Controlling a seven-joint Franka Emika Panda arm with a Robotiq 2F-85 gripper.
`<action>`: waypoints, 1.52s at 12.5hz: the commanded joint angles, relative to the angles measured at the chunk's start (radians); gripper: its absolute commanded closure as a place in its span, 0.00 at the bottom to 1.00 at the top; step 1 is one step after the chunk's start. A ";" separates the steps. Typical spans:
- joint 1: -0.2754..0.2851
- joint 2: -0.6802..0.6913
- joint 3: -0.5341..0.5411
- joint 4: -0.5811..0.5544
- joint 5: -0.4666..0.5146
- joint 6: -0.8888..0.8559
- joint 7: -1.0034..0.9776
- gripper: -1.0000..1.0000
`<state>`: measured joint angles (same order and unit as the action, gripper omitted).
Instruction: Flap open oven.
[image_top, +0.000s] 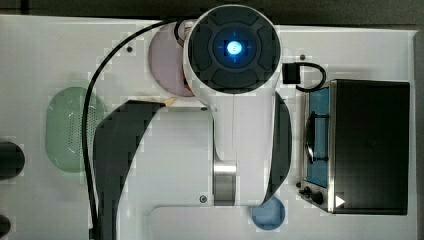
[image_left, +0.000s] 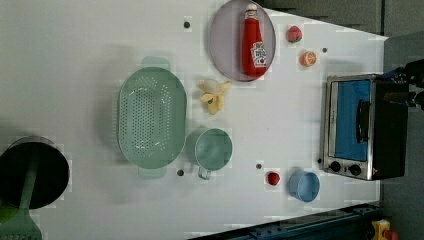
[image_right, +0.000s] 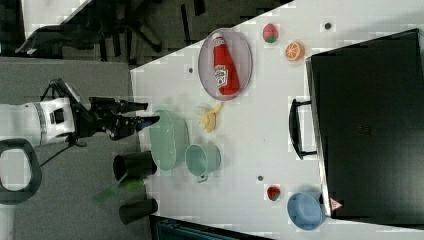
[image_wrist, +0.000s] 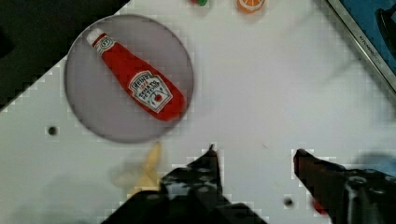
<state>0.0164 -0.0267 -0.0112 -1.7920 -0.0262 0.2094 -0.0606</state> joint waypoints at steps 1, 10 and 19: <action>-0.009 -0.338 -0.056 -0.154 -0.009 -0.208 0.110 0.21; -0.009 -0.338 -0.058 -0.157 -0.010 -0.209 0.110 0.54; -0.014 -0.298 -0.122 -0.239 -0.038 -0.127 -0.200 0.83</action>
<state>0.0065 -0.3369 -0.1008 -2.0312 -0.0532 0.0641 -0.1376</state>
